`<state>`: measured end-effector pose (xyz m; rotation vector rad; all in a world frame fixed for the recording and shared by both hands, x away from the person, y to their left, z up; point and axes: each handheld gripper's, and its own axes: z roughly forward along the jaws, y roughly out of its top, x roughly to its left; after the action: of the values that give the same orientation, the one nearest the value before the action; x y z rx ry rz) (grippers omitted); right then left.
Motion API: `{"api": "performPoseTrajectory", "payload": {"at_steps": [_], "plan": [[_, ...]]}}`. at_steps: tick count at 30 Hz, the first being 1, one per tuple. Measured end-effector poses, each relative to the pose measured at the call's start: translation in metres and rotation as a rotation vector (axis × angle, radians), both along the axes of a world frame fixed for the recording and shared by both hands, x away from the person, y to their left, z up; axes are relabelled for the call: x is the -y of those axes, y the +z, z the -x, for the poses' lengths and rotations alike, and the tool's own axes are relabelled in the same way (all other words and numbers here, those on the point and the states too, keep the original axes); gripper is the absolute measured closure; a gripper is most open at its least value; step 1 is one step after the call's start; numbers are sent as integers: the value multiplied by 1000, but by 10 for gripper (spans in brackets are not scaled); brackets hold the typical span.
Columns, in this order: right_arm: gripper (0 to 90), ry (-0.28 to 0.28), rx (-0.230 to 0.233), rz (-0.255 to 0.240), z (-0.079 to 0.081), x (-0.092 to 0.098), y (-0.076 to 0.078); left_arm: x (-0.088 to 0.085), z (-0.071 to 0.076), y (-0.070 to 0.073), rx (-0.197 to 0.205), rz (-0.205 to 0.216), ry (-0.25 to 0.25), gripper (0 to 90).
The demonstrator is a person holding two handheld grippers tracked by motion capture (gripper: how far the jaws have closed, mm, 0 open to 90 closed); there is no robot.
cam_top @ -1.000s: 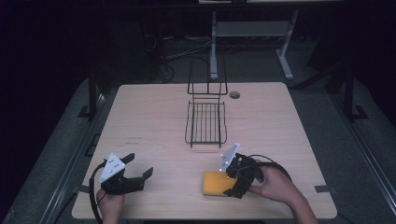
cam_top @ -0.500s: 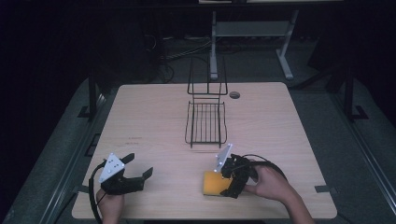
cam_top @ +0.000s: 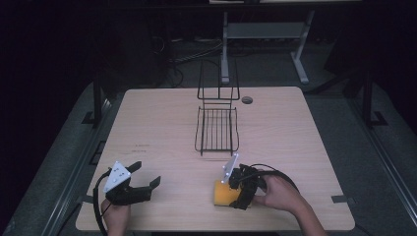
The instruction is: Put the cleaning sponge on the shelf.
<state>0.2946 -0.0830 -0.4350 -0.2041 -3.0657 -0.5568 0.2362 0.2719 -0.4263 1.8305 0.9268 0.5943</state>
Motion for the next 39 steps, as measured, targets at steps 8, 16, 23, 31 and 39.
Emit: {"api": "performPoseTrajectory", "payload": {"at_steps": [8,16,23,31,39], "plan": [[156,4,-4,5,1,-3,-6,0,0,0,1,7,1,128],[163,7,11,12,2,-4,-7,0,0,0,2,8,2,128],[165,9,14,26,2,-5,-10,0,1,0,2,12,4,128],[200,1,7,21,2,-3,-13,-2,0,1,0,21,3,128],[210,2,13,24,3,-4,-12,-2,0,1,1,24,3,128]]}}
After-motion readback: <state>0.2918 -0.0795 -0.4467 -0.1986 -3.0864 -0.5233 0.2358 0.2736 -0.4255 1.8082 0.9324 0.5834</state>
